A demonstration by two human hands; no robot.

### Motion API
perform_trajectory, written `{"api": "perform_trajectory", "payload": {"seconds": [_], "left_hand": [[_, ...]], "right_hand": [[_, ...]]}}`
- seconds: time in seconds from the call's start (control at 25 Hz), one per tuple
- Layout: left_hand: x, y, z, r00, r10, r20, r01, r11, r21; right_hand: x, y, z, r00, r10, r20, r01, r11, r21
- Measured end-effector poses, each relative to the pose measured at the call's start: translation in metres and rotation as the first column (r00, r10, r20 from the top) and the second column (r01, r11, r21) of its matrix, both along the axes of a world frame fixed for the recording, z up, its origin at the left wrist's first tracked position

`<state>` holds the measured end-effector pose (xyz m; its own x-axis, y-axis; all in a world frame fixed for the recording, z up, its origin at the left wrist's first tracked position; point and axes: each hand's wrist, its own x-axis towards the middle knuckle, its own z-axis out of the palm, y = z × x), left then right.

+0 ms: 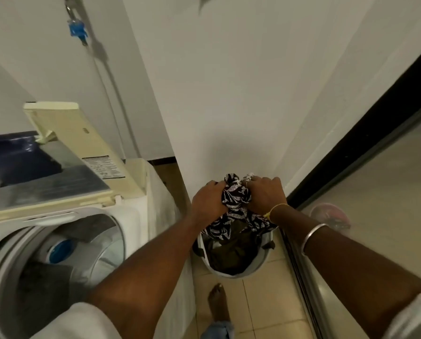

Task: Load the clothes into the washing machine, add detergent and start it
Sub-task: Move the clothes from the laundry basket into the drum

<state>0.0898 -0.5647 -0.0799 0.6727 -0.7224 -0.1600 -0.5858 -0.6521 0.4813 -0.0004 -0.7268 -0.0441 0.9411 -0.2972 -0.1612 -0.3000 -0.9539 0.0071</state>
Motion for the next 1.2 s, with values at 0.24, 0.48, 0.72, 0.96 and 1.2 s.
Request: {"api": "perform_trajectory", "payload": {"seconds": [0.24, 0.48, 0.72, 0.96, 1.2], "left_hand": [[-0.033, 0.043, 0.112, 0.978, -0.022, 0.209, 0.034, 0.998, -0.052], [-0.066, 0.112, 0.218, 0.939, 0.046, 0.34, -0.012, 0.995, -0.101], [-0.072, 0.208, 0.301, 0.893, 0.134, 0.429, -0.094, 0.989, -0.113], [-0.054, 0.317, 0.338, 0.843, 0.249, 0.477, -0.226, 0.968, -0.106], [-0.028, 0.415, 0.296, 0.848, 0.325, 0.42, -0.321, 0.944, -0.08]], "right_hand": [[-0.047, 0.043, 0.106, 0.981, 0.008, 0.193, -0.001, 0.999, -0.034], [-0.072, 0.105, 0.199, 0.943, 0.079, 0.324, -0.044, 0.993, -0.113], [-0.065, 0.19, 0.272, 0.883, 0.194, 0.426, -0.146, 0.979, -0.144], [-0.027, 0.288, 0.302, 0.806, 0.292, 0.515, -0.277, 0.955, -0.108], [0.02, 0.382, 0.256, 0.816, 0.319, 0.481, -0.347, 0.937, -0.035]]}}
